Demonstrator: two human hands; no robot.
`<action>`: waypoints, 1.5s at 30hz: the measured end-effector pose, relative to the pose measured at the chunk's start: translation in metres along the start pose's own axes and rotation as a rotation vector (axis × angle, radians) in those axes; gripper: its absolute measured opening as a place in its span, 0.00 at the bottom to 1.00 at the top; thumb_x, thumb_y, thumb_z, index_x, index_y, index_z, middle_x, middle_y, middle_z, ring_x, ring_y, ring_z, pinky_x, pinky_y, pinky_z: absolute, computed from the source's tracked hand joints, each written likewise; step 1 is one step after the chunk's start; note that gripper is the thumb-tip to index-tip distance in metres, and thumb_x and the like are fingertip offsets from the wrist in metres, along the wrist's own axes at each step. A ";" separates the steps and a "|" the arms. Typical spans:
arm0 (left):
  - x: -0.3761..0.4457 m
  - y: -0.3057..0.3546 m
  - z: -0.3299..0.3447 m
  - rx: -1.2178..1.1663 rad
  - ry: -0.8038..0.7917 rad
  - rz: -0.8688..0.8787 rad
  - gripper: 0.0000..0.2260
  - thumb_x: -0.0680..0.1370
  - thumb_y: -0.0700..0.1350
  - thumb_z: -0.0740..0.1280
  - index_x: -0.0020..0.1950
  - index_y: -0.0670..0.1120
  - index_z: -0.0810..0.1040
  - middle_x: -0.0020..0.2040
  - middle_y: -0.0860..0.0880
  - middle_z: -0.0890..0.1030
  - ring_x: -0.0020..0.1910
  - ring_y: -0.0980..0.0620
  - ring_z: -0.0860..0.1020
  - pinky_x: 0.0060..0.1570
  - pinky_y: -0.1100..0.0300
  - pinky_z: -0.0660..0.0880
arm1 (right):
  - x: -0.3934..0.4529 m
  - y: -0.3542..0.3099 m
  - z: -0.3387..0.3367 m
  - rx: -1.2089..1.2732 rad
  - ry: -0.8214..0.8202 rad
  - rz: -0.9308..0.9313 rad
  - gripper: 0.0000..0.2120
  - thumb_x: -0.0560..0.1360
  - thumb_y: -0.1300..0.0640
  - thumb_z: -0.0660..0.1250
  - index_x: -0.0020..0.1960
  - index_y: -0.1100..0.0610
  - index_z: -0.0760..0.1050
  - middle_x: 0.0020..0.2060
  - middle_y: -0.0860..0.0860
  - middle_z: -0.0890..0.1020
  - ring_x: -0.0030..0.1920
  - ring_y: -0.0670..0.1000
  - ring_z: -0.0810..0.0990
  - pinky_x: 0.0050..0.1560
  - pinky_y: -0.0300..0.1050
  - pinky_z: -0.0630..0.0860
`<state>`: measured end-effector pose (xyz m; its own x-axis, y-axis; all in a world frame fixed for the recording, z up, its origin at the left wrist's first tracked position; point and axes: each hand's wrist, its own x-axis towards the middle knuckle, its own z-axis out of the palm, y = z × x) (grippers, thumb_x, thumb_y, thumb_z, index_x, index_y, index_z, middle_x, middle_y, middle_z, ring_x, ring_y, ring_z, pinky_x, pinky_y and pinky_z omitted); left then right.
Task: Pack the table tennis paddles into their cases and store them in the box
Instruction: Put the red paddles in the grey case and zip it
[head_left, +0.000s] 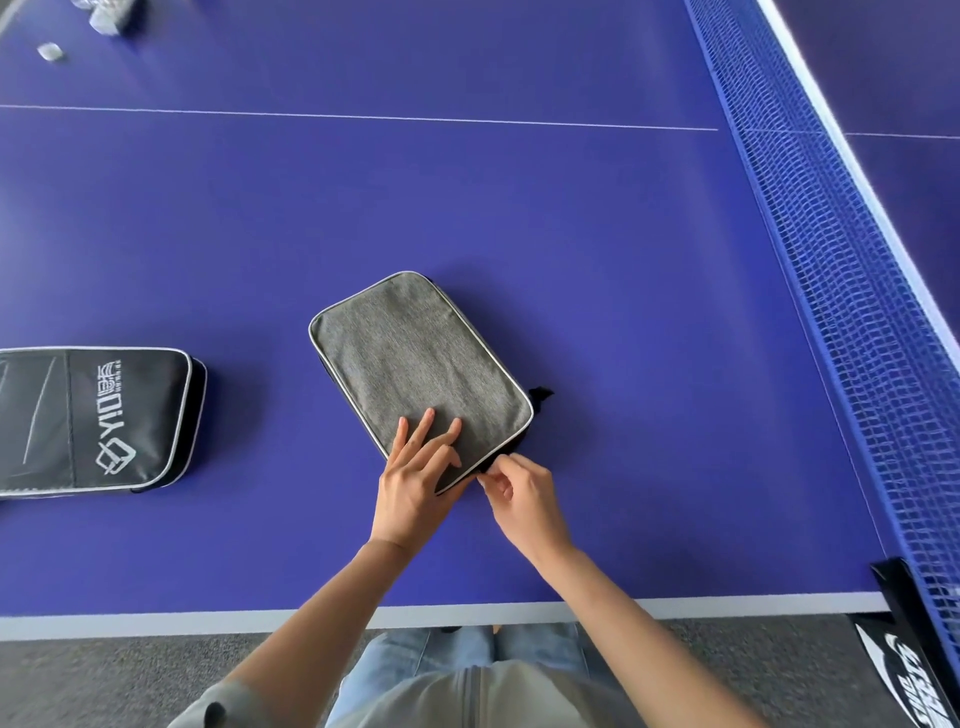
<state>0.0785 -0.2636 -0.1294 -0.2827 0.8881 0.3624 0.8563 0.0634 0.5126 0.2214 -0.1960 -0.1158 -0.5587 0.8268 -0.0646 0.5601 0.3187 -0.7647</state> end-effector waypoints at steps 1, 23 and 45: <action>0.000 0.000 0.001 0.002 0.013 0.010 0.11 0.73 0.48 0.71 0.36 0.42 0.75 0.60 0.51 0.80 0.68 0.42 0.71 0.68 0.39 0.64 | 0.001 0.001 -0.001 0.006 0.002 -0.007 0.08 0.75 0.60 0.68 0.38 0.62 0.75 0.33 0.53 0.76 0.30 0.48 0.71 0.32 0.42 0.70; 0.001 -0.005 0.000 0.030 0.017 0.015 0.15 0.76 0.53 0.65 0.39 0.43 0.78 0.59 0.55 0.80 0.69 0.49 0.71 0.69 0.43 0.65 | 0.005 0.010 -0.011 0.022 0.031 0.004 0.07 0.73 0.62 0.71 0.37 0.62 0.77 0.33 0.54 0.76 0.29 0.49 0.73 0.31 0.47 0.73; 0.002 -0.012 -0.015 -0.046 -0.153 0.077 0.10 0.73 0.49 0.71 0.43 0.43 0.76 0.66 0.52 0.75 0.72 0.48 0.66 0.70 0.43 0.63 | -0.015 -0.014 0.016 0.065 0.072 0.089 0.04 0.76 0.61 0.65 0.44 0.61 0.76 0.37 0.53 0.81 0.37 0.55 0.78 0.38 0.51 0.75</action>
<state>0.0616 -0.2697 -0.1229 -0.1448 0.9486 0.2815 0.8513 -0.0256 0.5240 0.2125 -0.2205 -0.1140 -0.4623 0.8822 -0.0899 0.5633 0.2139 -0.7980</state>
